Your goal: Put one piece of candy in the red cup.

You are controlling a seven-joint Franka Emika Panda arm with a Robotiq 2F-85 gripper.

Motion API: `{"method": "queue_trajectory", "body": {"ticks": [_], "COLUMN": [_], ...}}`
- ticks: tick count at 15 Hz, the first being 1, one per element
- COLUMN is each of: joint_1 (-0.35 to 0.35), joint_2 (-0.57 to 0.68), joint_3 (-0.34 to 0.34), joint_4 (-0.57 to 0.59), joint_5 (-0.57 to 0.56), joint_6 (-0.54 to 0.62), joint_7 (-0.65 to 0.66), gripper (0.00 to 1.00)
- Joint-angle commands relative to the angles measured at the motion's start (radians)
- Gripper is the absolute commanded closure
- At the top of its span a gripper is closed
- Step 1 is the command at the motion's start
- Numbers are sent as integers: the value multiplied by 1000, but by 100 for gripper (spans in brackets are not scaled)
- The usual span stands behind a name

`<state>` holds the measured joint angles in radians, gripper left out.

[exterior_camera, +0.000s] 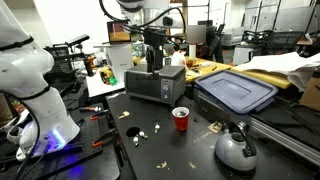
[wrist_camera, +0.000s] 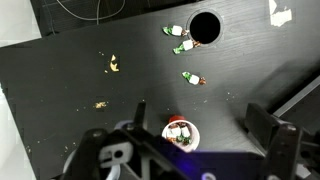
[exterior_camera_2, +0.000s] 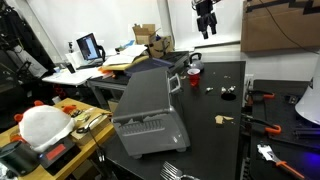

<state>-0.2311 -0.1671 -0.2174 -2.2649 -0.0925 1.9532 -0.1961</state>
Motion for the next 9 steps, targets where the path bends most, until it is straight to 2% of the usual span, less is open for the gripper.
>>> {"method": "queue_trajectory", "body": {"ticks": [1,9], "joint_1": [7,10], "joint_2": [-37,-36], "joint_3": [-11,-26], "joint_4": [4,2], "joint_5": [-2,-6], "joint_6": [-57,-37], "joint_7": [-38,-133], "gripper": [0,0]}}
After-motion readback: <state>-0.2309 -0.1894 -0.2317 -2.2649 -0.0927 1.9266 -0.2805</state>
